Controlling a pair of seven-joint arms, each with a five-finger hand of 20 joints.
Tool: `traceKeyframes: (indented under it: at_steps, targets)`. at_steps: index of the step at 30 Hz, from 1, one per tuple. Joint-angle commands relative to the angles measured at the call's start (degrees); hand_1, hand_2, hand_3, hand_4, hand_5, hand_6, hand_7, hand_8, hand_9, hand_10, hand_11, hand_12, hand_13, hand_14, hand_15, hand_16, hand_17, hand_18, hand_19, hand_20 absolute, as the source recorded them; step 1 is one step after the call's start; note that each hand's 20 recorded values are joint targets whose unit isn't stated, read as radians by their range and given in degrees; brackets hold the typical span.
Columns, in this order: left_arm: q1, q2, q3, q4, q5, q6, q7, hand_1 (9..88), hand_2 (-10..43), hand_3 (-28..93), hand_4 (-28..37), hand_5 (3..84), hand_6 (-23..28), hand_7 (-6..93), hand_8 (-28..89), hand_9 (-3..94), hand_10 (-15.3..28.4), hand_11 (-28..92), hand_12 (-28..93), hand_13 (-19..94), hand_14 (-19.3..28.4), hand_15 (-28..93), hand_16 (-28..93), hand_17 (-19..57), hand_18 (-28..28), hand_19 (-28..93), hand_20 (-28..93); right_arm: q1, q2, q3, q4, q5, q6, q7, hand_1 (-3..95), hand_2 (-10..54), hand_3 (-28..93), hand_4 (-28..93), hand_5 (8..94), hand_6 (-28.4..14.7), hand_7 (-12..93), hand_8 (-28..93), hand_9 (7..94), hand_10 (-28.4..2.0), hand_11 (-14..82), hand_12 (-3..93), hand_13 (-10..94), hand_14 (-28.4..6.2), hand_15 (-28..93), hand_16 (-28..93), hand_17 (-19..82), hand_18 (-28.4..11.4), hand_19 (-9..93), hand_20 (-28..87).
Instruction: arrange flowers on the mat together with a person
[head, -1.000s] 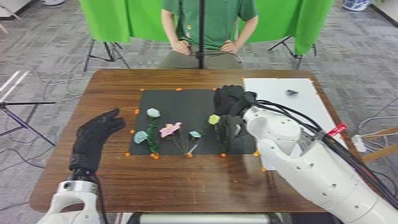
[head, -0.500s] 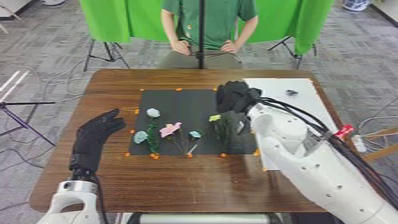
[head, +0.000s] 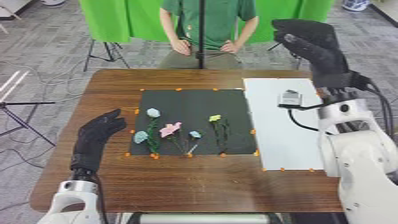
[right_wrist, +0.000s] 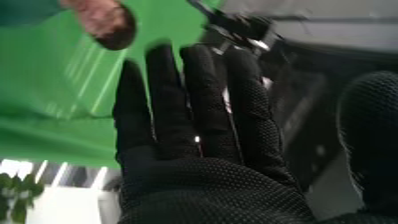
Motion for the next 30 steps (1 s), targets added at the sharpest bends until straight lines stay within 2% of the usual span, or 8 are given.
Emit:
traceKeyframes:
  at_steps: [1, 5, 8, 14, 16, 21, 27, 30]
  targets:
    - [0.35, -0.8, 1.08, 0.47, 0.24, -1.38, 0.12, 27.9, 2.5, 66, -20.8, 49.0, 4.8, 15.6, -6, 48.5, 14.3, 22, 13, 39, 19.8, 25, 0, 8.0, 15.6, 19, 19, -24.37, -11.91, 6.07, -0.29, 33.16, -2.82, -8.39, 7.9, 3.3, 77, -16, 42.8, 1.3, 9, -7, 43.4, -14.3, 4.5, 14.8, 32, -13.0, 8, 21, 19, -15.5, 11, 30]
    - [0.51, -0.82, 1.25, 0.41, 0.24, -1.53, 0.31, 27.9, 2.4, 66, -20.8, 49.0, 4.7, 15.7, -6, 48.5, 14.3, 22, 13, 39, 19.8, 24, 0, 8.0, 15.7, 19, 19, -28.01, -13.2, 5.4, 0.14, 36.32, -2.43, -9.93, 3.2, 2.6, 80, -18, 36.2, 2.1, 8, -8, 38.5, -13.4, 3.4, 12.2, 27, -10.8, 5, 16, 18, -14.2, 4, 27]
    - [0.54, -0.94, 1.58, 0.52, 0.17, -1.59, 0.6, 27.8, 2.4, 66, -20.7, 49.0, 4.7, 15.7, -6, 48.5, 14.2, 22, 14, 39, 19.8, 25, 0, 8.1, 15.6, 18, 19, -29.36, -13.2, 4.93, 0.23, 38.91, -2.3, -9.73, 1.3, 2.1, 82, -19, 35.2, 2.0, 8, -8, 37.6, -13.2, 3.4, 11.4, 27, -10.2, 5, 15, 18, -12.1, 1, 26]
    - [-0.01, -1.37, 2.4, 0.91, 0.2, -1.68, 0.57, 27.8, 2.2, 66, -20.8, 49.1, 4.7, 15.7, -6, 48.7, 14.3, 22, 14, 39, 19.8, 24, 0, 8.1, 15.6, 18, 19, -28.08, -13.44, 4.6, 1.08, 38.83, -2.18, -9.55, 0.6, 2.4, 82, -19, 35.9, 1.8, 9, -9, 39.2, -13.4, 4.0, 11.4, 29, -10.3, 7, 13, 18, -11.2, 1, 25]
    - [-0.62, -1.14, 2.47, 1.21, 0.2, -2.09, 0.37, 27.8, 2.3, 66, -20.9, 49.1, 4.7, 15.7, -6, 48.6, 14.3, 22, 14, 39, 19.8, 24, 0, 8.1, 15.6, 18, 19, -27.7, -13.22, 4.39, 1.27, 38.47, -1.8, -9.74, 0.6, 2.4, 82, -19, 36.5, 1.8, 10, -9, 39.8, -13.4, 4.2, 11.5, 29, -10.1, 8, 13, 19, -11.5, 1, 26]
    - [-1.73, -0.78, 2.78, 1.84, 0.14, -2.24, 0.9, 27.8, 2.3, 66, -20.8, 49.0, 4.7, 15.8, -6, 48.7, 14.3, 22, 14, 39, 19.8, 24, 0, 8.1, 15.6, 18, 19, -27.71, -13.0, 4.47, 1.35, 38.42, -1.91, -9.97, 0.8, 2.8, 82, -19, 37.6, 1.7, 10, -9, 40.4, -13.4, 4.3, 11.7, 30, -10.2, 9, 13, 19, -11.9, 1, 26]
    - [-2.16, -0.39, 3.11, 2.41, 0.11, -2.94, 0.93, 27.9, 2.4, 66, -20.8, 49.1, 4.7, 15.7, -6, 48.8, 14.3, 22, 14, 39, 19.8, 25, 0, 8.1, 15.6, 18, 19, -27.13, -12.71, 4.62, 1.29, 35.16, -1.35, -9.88, 1.1, 2.9, 82, -19, 38.9, 1.5, 10, -9, 41.2, -13.6, 4.6, 11.9, 31, -10.6, 10, 13, 20, -12.2, 1, 26]
    - [-2.85, -0.29, 3.42, 2.78, 0.13, -3.17, 1.41, 27.8, 2.4, 66, -20.7, 49.1, 4.6, 15.9, -6, 48.7, 14.2, 22, 14, 39, 19.9, 25, 0, 8.2, 15.6, 18, 19, -26.87, -12.62, 4.79, 1.09, 33.54, -1.4, -9.51, 1.5, 3.6, 82, -19, 39.7, 1.5, 10, -9, 42.2, -13.9, 4.8, 12.1, 31, -10.8, 10, 12, 20, -12.2, 1, 27]
